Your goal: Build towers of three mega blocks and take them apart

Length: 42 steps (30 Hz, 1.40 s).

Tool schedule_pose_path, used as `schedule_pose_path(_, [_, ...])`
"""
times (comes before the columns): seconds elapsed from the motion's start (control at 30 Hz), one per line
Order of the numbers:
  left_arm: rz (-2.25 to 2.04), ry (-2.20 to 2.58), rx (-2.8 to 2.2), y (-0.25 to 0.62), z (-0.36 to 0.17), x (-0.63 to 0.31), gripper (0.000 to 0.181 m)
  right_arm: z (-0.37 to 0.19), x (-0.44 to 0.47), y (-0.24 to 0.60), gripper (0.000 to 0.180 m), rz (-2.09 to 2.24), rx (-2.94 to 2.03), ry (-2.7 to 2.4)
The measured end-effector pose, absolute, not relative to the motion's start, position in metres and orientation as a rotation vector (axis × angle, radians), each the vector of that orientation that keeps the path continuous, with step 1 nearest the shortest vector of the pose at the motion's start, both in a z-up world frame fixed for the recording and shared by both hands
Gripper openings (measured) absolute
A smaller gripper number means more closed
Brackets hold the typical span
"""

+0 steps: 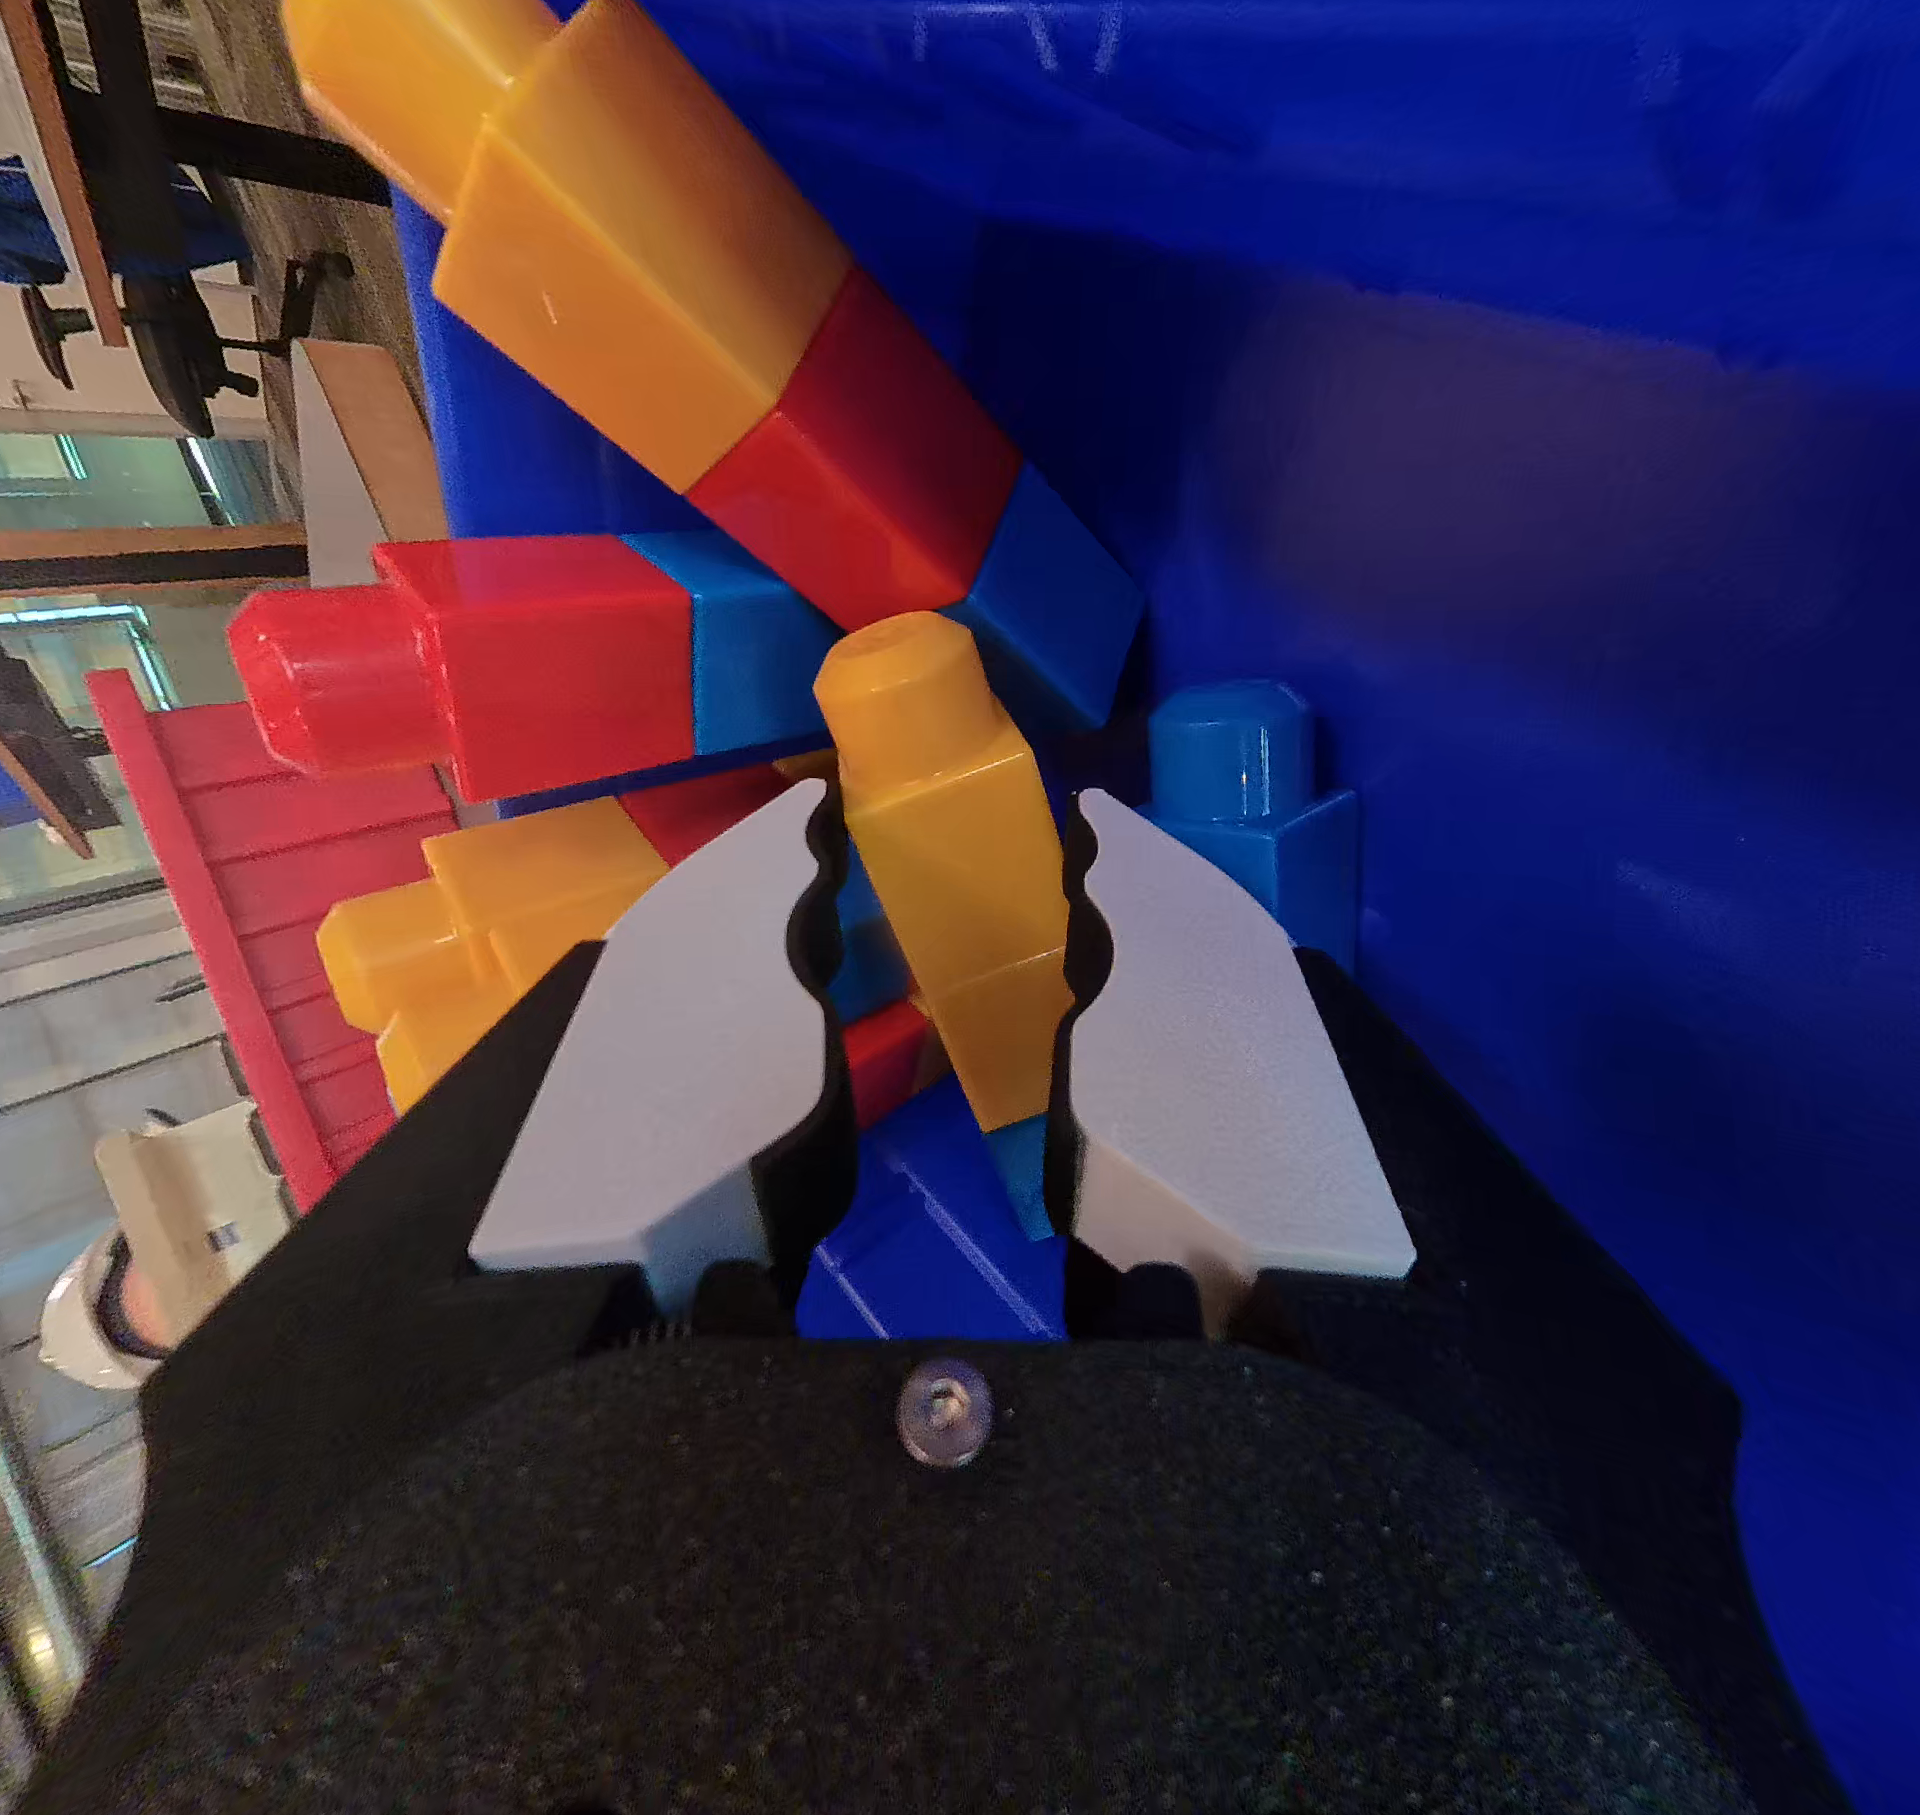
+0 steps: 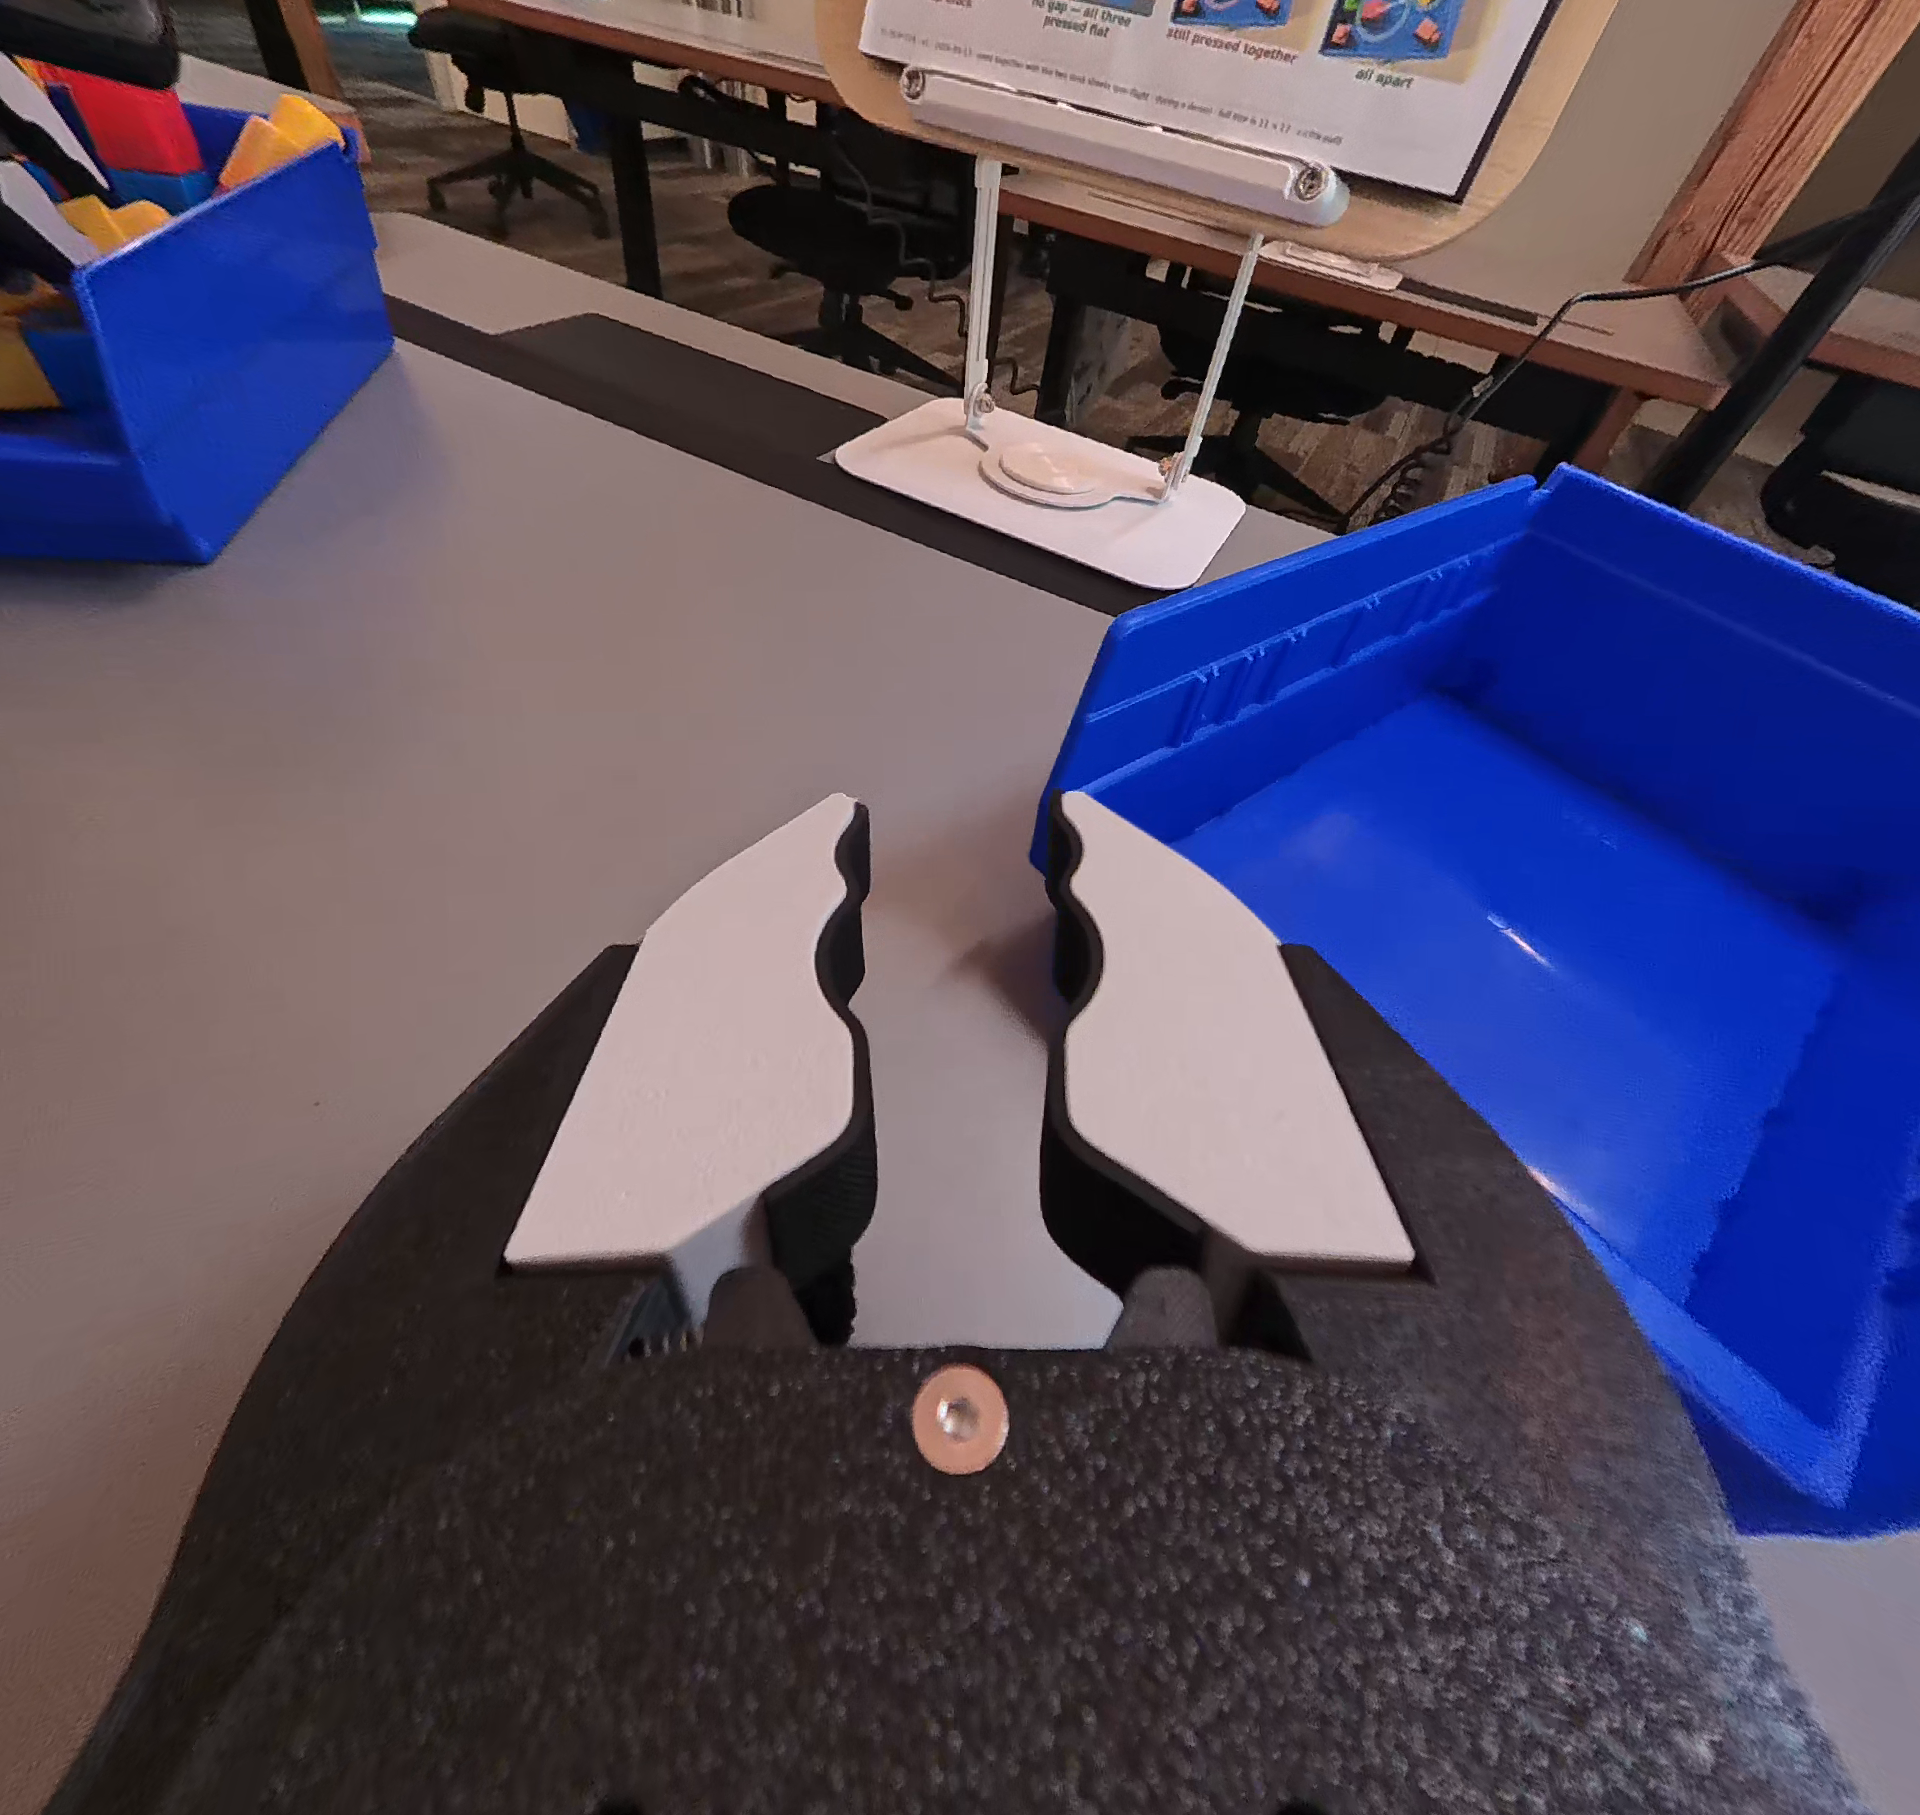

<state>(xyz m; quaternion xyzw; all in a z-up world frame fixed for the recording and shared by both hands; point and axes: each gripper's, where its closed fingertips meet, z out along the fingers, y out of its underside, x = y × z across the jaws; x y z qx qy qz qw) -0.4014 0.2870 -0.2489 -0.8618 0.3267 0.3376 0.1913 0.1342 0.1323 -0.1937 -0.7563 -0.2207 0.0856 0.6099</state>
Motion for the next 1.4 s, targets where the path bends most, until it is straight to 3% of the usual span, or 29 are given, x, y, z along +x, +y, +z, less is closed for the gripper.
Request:
schedule_pose_path(0.1, [0.919, 0.860, -2.372, 0.286, -0.235, -0.399, 0.039, -0.194, 0.134, 0.132, 0.032, 0.185, -1.746, -0.520])
schedule_pose_path(0.23, [0.748, 0.772, -2.137, 0.276, -0.164, -0.355, 0.037, -0.190, 0.137, 0.132, 0.032, 0.197, -1.729, -0.504])
schedule_pose_path(0.37, [0.096, 0.760, -1.813, 0.225, -0.082, -0.238, 0.037, -0.180, 0.126, 0.128, 0.033, 0.294, -1.670, -0.519])
schedule_pose_path(0.5, [-0.627, 0.851, -1.510, 0.141, -0.041, -0.123, 0.037, -0.163, 0.087, 0.111, 0.039, 0.444, -1.583, -0.673])
schedule_pose_path(0.63, [-1.052, 0.985, -1.354, 0.080, -0.051, -0.050, 0.037, -0.141, 0.036, 0.084, 0.057, 0.685, -1.524, -0.908])
schedule_pose_path(0.8, [-1.225, 1.093, -1.320, 0.056, -0.099, -0.008, 0.036, -0.139, 0.000, 0.056, 0.068, 0.952, -1.510, -1.141])
schedule_pose_path(0.87, [-1.273, 1.117, -1.340, 0.049, -0.118, 0.000, 0.036, -0.158, -0.009, 0.055, 0.066, 0.962, -1.515, -1.163])
schedule_pose_path(0.97, [-1.326, 1.171, -1.339, 0.038, -0.134, 0.005, 0.035, -0.177, -0.020, 0.040, 0.037, 1.127, -1.525, -1.177])
schedule_pose_path(1.1, [-1.289, 1.103, -1.303, 0.044, -0.128, 0.003, 0.034, -0.174, -0.017, 0.041, 0.035, 1.162, -1.495, -1.122])
schedule_pose_path(1.33, [-1.213, 1.218, -1.411, 0.056, -0.165, -0.006, 0.066, -0.146, 0.012, 0.062, 0.034, 1.226, -1.401, -0.892])
schedule_pose_path(1.4, [-1.200, 1.238, -1.427, 0.053, -0.173, 0.004, 0.065, -0.146, 0.013, 0.060, 0.034, 1.230, -1.394, -0.905])
